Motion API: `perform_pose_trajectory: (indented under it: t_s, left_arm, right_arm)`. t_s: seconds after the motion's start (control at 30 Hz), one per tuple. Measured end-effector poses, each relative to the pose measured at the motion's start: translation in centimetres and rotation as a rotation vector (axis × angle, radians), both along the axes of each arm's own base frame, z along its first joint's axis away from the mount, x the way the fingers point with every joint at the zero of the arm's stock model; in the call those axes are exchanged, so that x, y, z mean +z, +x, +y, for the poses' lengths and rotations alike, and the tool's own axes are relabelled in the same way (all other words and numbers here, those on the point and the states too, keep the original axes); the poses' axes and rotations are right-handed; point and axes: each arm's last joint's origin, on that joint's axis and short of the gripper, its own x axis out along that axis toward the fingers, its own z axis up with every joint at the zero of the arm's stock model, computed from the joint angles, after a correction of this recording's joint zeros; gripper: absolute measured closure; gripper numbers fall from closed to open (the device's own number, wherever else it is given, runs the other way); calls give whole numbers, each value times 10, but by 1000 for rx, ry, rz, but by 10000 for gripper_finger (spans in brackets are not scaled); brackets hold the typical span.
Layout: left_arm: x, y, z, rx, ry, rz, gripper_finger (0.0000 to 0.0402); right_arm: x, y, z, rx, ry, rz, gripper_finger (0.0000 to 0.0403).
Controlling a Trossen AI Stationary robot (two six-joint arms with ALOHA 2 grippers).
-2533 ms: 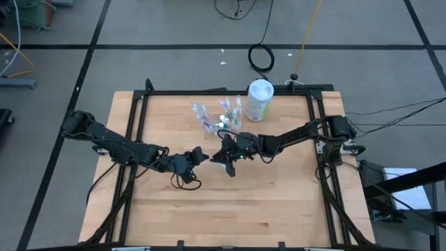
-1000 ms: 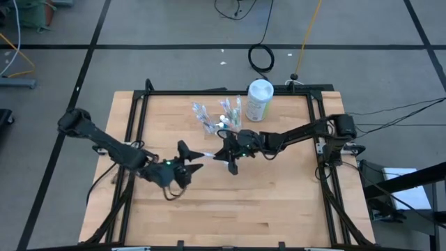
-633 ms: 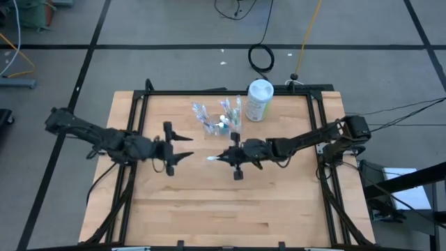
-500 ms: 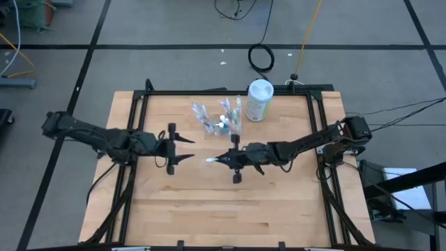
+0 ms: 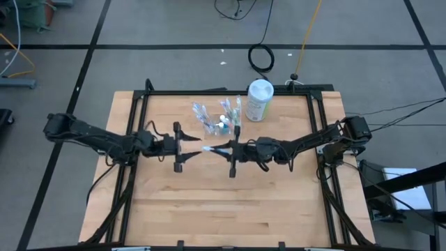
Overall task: Pick & Place toothbrushing station
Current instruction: Put the blue toothbrush into the left compartment of the transparent organizer
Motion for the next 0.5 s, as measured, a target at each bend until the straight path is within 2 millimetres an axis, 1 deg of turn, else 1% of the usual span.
perform_pose_trajectory:
  t_s: [0.23,0.4,0.5]
  left_arm:
    - [-11,33,-5,-8,34,96,179]
    - [-6,57,-9,-50,23,49,179]
    - [-6,69,-11,-54,24,63,179]
  right_arm:
    - [0,0,0,1,0,-2,383]
    - [0,0,0,0,-3,-1,383]
    - [0,0,0,0,-3,1,383]
